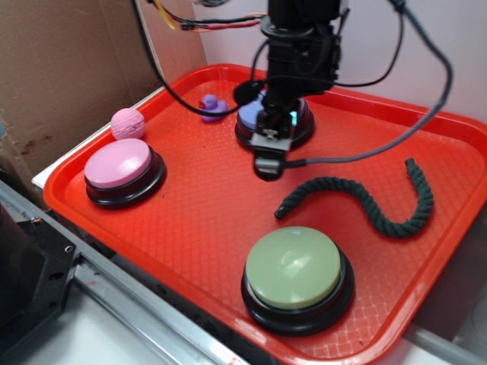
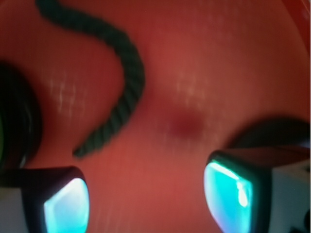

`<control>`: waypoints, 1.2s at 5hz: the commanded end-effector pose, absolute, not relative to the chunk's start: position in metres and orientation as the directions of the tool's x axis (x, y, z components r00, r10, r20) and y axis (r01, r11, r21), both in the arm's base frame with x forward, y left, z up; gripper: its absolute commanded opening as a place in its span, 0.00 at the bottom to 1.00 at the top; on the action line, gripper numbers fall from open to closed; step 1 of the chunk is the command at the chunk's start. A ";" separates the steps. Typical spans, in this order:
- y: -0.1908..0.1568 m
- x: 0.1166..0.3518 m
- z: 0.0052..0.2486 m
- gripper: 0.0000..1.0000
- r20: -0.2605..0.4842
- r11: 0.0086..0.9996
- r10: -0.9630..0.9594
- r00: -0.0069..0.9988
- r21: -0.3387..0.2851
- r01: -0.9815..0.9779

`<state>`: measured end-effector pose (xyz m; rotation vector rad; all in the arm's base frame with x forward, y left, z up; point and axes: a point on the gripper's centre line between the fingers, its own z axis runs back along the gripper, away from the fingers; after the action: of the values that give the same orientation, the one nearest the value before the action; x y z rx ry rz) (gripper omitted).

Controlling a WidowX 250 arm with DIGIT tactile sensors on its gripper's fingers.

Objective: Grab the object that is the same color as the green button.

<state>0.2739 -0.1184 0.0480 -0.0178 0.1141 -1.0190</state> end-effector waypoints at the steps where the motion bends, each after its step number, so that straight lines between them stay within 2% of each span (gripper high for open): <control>1: -0.141 0.277 0.037 1.00 -0.026 0.464 -0.886 0.464 -0.108 0.879; 4: -0.164 0.275 0.031 1.00 -0.083 0.301 -0.950 0.300 0.000 0.954; 5: -0.156 0.274 0.026 1.00 -0.081 0.349 -0.935 0.346 -0.031 0.937; 6: -0.141 0.274 0.012 1.00 -0.138 0.393 -0.912 0.386 -0.027 0.919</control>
<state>0.2855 -0.1396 0.0089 0.0579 0.1577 -1.1761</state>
